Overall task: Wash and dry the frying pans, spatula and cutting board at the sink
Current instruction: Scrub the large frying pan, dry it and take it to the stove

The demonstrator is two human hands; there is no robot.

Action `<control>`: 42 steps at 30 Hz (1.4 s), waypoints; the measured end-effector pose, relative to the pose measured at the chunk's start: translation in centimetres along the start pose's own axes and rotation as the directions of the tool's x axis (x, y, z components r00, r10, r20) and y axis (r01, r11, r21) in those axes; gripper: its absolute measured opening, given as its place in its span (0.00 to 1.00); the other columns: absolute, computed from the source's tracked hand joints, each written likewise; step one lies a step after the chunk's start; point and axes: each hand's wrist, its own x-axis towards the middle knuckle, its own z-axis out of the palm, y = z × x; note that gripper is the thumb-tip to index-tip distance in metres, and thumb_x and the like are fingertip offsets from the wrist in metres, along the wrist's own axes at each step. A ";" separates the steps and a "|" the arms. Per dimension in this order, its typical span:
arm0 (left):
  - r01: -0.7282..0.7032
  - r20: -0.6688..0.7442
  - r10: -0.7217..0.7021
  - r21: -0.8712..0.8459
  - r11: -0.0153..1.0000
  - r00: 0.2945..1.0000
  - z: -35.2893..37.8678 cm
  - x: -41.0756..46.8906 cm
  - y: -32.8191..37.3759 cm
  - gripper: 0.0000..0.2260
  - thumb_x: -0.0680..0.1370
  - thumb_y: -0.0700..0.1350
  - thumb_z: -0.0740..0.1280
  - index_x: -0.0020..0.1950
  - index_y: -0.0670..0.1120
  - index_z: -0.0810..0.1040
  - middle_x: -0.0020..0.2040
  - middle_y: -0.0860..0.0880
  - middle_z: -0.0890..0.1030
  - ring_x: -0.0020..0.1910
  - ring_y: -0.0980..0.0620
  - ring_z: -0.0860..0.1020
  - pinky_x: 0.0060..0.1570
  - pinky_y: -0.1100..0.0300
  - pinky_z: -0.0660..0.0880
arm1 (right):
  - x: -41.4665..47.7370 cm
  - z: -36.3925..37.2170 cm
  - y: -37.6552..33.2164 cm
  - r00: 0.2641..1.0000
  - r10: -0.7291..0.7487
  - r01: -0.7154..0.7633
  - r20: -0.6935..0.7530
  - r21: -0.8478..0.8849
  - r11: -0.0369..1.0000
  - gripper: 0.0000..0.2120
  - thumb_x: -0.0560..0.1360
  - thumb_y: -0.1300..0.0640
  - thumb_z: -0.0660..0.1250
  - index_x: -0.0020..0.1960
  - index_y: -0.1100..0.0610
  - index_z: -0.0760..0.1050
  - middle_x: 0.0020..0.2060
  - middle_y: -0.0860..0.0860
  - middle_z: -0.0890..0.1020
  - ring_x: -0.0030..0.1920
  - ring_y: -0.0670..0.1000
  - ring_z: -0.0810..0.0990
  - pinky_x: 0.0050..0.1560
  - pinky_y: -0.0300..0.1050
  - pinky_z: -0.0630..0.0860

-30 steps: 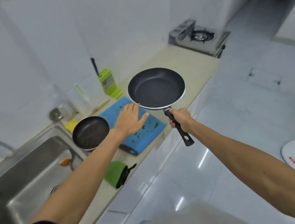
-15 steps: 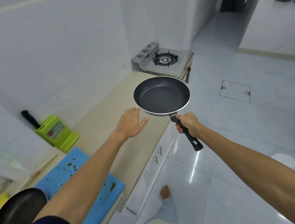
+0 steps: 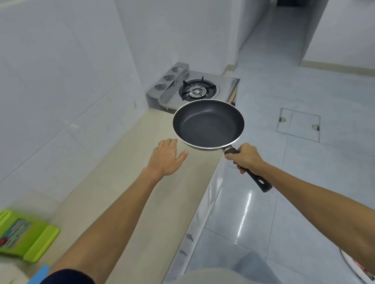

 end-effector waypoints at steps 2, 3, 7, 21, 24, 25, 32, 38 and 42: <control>0.021 0.010 -0.021 0.005 1.000 1.000 0.6 3.3 0.7 0.30 0.82 0.61 0.55 0.76 0.41 0.64 0.74 0.42 0.67 0.73 0.41 0.64 0.70 0.45 0.64 | 3.8 -1.4 -0.1 1.000 -0.020 0.020 0.004 -0.032 0.999 0.14 0.74 0.56 0.72 0.47 0.68 0.77 0.34 0.58 0.80 0.25 0.52 0.77 0.27 0.44 0.79; 0.035 0.016 -0.035 0.006 0.999 0.999 0.9 5.1 1.2 0.30 0.82 0.61 0.55 0.76 0.41 0.63 0.74 0.42 0.67 0.73 0.41 0.64 0.70 0.45 0.64 | 5.8 -2.1 -0.2 1.000 -0.029 0.030 0.007 -0.051 0.998 0.13 0.74 0.57 0.71 0.46 0.68 0.77 0.34 0.58 0.79 0.25 0.52 0.77 0.28 0.45 0.79; 0.099 0.011 -0.099 -0.021 0.995 0.995 2.0 12.0 4.1 0.30 0.82 0.61 0.55 0.76 0.41 0.63 0.74 0.42 0.67 0.73 0.41 0.64 0.69 0.46 0.64 | 14.5 -5.5 -0.5 0.997 -0.062 0.066 0.035 -0.124 0.990 0.13 0.74 0.56 0.71 0.44 0.67 0.76 0.35 0.59 0.80 0.25 0.53 0.77 0.28 0.45 0.78; 0.365 0.005 -0.367 -0.116 0.924 0.930 3.6 31.9 11.8 0.31 0.82 0.61 0.57 0.76 0.41 0.64 0.76 0.42 0.66 0.74 0.42 0.63 0.71 0.45 0.62 | 40.5 -15.3 -4.3 0.950 -0.201 0.279 0.240 -0.360 0.890 0.15 0.75 0.48 0.72 0.47 0.61 0.76 0.35 0.52 0.78 0.37 0.55 0.83 0.43 0.53 0.85; 0.406 0.015 -0.407 -0.118 0.906 0.913 3.8 35.3 11.4 0.31 0.82 0.62 0.56 0.76 0.41 0.64 0.75 0.42 0.67 0.74 0.42 0.64 0.70 0.45 0.63 | 45.5 -14.8 -5.4 0.937 -0.223 0.312 0.269 -0.358 0.880 0.17 0.74 0.48 0.72 0.46 0.63 0.78 0.36 0.56 0.80 0.38 0.57 0.83 0.44 0.55 0.85; 0.413 0.018 -0.414 -0.120 0.903 0.910 3.9 36.4 11.2 0.31 0.82 0.62 0.56 0.76 0.41 0.63 0.75 0.42 0.66 0.74 0.42 0.64 0.71 0.45 0.63 | 46.8 -14.6 -5.9 0.935 -0.223 0.314 0.275 -0.352 0.882 0.17 0.74 0.48 0.72 0.46 0.63 0.78 0.38 0.58 0.81 0.37 0.57 0.83 0.43 0.54 0.85; 0.495 0.011 -0.499 -0.141 0.857 0.867 3.5 43.3 9.3 0.31 0.82 0.62 0.56 0.77 0.42 0.61 0.78 0.42 0.63 0.76 0.41 0.61 0.73 0.44 0.61 | 56.3 -12.2 -8.2 0.922 -0.230 0.339 0.313 -0.360 0.870 0.19 0.69 0.44 0.71 0.40 0.61 0.79 0.32 0.56 0.83 0.33 0.56 0.84 0.39 0.55 0.85; 0.555 0.086 -0.549 -0.177 0.813 0.832 5.4 46.6 8.3 0.35 0.82 0.64 0.53 0.81 0.42 0.53 0.81 0.42 0.54 0.80 0.41 0.53 0.77 0.45 0.54 | 60.5 -10.7 -10.4 0.906 -0.238 0.359 0.349 -0.336 0.871 0.16 0.74 0.48 0.72 0.41 0.62 0.80 0.34 0.55 0.82 0.37 0.57 0.83 0.39 0.49 0.81; 0.609 0.143 -0.592 -0.187 0.771 0.793 7.3 49.6 8.6 0.37 0.81 0.65 0.53 0.81 0.43 0.50 0.82 0.43 0.51 0.80 0.40 0.51 0.78 0.44 0.53 | 64.6 -9.6 -10.0 0.888 -0.235 0.376 0.396 -0.328 0.866 0.17 0.74 0.45 0.72 0.44 0.61 0.82 0.36 0.55 0.84 0.37 0.58 0.84 0.47 0.56 0.83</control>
